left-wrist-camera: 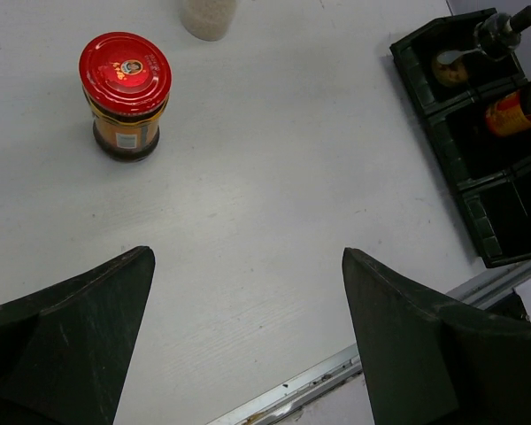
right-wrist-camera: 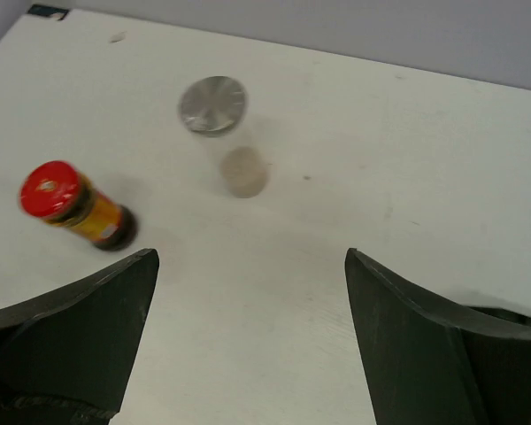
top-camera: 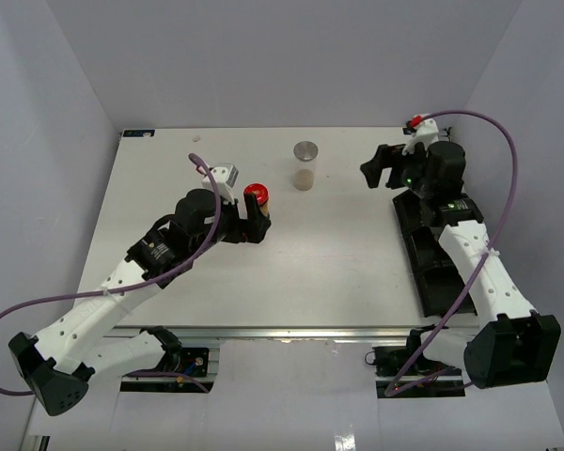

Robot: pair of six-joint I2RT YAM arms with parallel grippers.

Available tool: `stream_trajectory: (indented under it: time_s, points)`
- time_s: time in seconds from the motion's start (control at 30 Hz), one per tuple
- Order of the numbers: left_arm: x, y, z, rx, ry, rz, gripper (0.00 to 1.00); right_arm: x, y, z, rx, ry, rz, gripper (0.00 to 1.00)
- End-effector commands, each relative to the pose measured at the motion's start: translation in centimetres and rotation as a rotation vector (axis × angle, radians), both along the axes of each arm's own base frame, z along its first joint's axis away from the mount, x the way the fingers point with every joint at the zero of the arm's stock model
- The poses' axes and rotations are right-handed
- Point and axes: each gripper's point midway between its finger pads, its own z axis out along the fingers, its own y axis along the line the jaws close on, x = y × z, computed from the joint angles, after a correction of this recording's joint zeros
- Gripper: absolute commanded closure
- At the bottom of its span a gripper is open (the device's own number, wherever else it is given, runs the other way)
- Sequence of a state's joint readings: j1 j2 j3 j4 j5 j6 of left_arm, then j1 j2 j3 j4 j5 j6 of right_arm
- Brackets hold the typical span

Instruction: Organize the condiment bottles

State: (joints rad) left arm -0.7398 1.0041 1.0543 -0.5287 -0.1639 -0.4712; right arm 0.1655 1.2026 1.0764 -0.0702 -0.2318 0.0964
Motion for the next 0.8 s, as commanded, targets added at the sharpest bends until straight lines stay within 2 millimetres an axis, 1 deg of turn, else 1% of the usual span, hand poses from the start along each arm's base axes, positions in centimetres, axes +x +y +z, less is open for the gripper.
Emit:
stream_trajectory:
  time_s: [0.0,0.03,0.1,0.17,0.2,0.23,0.27,0.3,0.33,0.4,0.47,0.5,0.53,0.6,0.67,0.77]
  points:
    - [-0.6,2.9,1.2,-0.045,-0.020,0.126,0.02,-0.6,9.4,2.6,-0.034,-0.087,0.281,0.10]
    - [-0.7,3.4,1.1,-0.034,-0.012,0.142,0.02,-1.1,11.4,2.3,-0.044,-0.085,0.320,0.10]
    - [-1.0,4.4,2.1,-0.043,-0.029,0.172,0.02,-0.3,13.9,1.6,-0.062,-0.075,0.339,0.10]
    - [-1.6,4.9,3.3,-0.060,-0.049,0.169,0.02,-0.4,16.8,1.1,-0.063,-0.076,0.393,0.10]
    - [-1.9,5.1,3.9,-0.073,-0.064,0.164,0.02,-0.1,18.1,0.4,-0.064,-0.072,0.418,0.10]
    - [-2.3,5.2,4.5,-0.087,-0.080,0.156,0.02,0.0,19.5,0.2,-0.060,-0.075,0.444,0.10]
    - [-2.7,5.4,5.3,-0.103,-0.102,0.145,0.02,-0.1,20.8,0.7,-0.057,-0.092,0.472,0.10]
    - [-3.0,5.7,5.9,-0.115,-0.123,0.135,0.02,0.4,21.7,0.3,-0.081,-0.100,0.488,0.10]
    - [-3.1,5.5,6.0,-0.118,-0.128,0.124,0.02,0.4,22.5,-1.0,-0.104,-0.081,0.501,0.10]
    - [-4.0,5.8,7.2,-0.155,-0.160,0.100,0.02,0.6,25.2,-1.6,-0.137,-0.091,0.525,0.10]
    - [-4.4,6.0,7.8,-0.173,-0.179,0.092,0.02,1.1,26.6,-2.2,-0.144,-0.091,0.526,0.10]
    - [-4.7,6.2,8.1,-0.180,-0.187,0.092,0.02,1.3,27.2,-1.7,-0.139,-0.104,0.530,0.10]
    - [-4.8,6.3,8.2,-0.185,-0.191,0.091,0.02,1.5,27.7,-2.1,-0.141,-0.102,0.533,0.10]
    - [-4.9,6.4,8.3,-0.187,-0.194,0.091,0.02,2.2,28.9,-3.3,-0.159,-0.094,0.538,0.10]
    - [-5.0,6.4,8.3,-0.186,-0.195,0.085,0.02,2.4,30.1,-4.2,-0.175,-0.085,0.550,0.10]
    - [-5.0,6.5,8.1,-0.179,-0.192,0.088,0.02,2.5,31.0,-5.5,-0.198,-0.072,0.554,0.10]
